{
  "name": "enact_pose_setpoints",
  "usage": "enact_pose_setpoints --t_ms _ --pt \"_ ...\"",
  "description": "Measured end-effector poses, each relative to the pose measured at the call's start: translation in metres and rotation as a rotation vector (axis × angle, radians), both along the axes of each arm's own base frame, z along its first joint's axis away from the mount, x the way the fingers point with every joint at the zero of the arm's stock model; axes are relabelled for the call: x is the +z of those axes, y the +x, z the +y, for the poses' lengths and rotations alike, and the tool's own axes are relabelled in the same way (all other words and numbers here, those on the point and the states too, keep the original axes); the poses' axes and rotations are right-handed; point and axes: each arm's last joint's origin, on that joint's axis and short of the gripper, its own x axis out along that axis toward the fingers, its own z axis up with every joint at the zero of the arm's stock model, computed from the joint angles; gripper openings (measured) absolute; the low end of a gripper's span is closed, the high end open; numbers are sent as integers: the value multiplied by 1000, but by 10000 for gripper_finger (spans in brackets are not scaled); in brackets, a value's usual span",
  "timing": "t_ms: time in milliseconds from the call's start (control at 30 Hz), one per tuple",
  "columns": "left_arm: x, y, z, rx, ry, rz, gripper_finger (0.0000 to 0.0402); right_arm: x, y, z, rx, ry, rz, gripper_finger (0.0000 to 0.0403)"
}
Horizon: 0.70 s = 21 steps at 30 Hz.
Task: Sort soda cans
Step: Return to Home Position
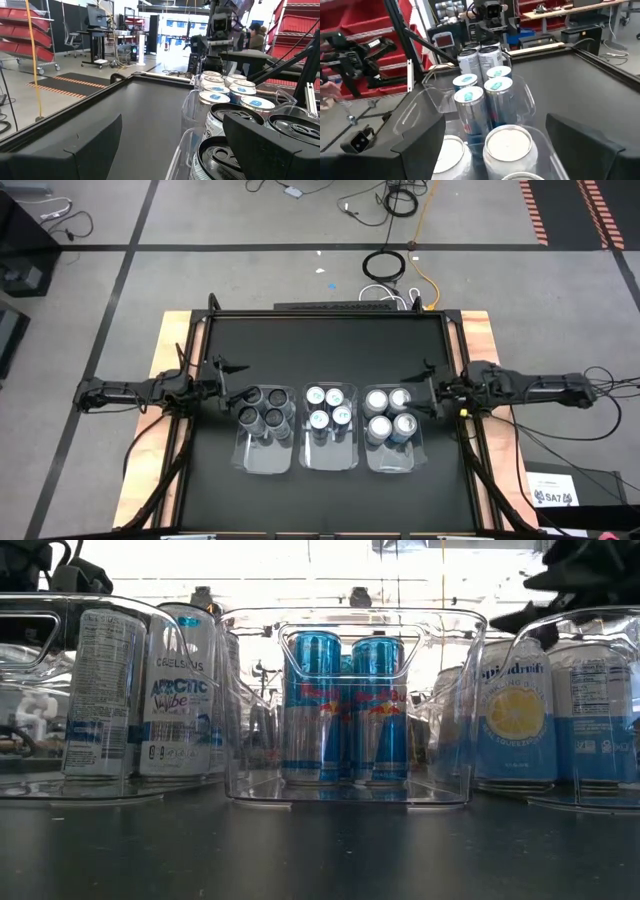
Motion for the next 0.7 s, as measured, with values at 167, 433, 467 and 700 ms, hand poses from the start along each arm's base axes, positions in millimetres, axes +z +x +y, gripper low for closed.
enact_pose_setpoints --t_ms 167,433,467,700 --pt "0 0 0 -3 0 0 357 -24 0 0 -4 20 -87 338" --pt "0 0 0 -5 1 0 357 -50 -8 -2 -62 47 -167 338" --pt "0 0 0 -5 1 1 357 -50 -9 -3 -66 40 -173 338" --pt "0 0 0 -6 1 -2 357 -51 -10 -6 -93 -14 -158 338"
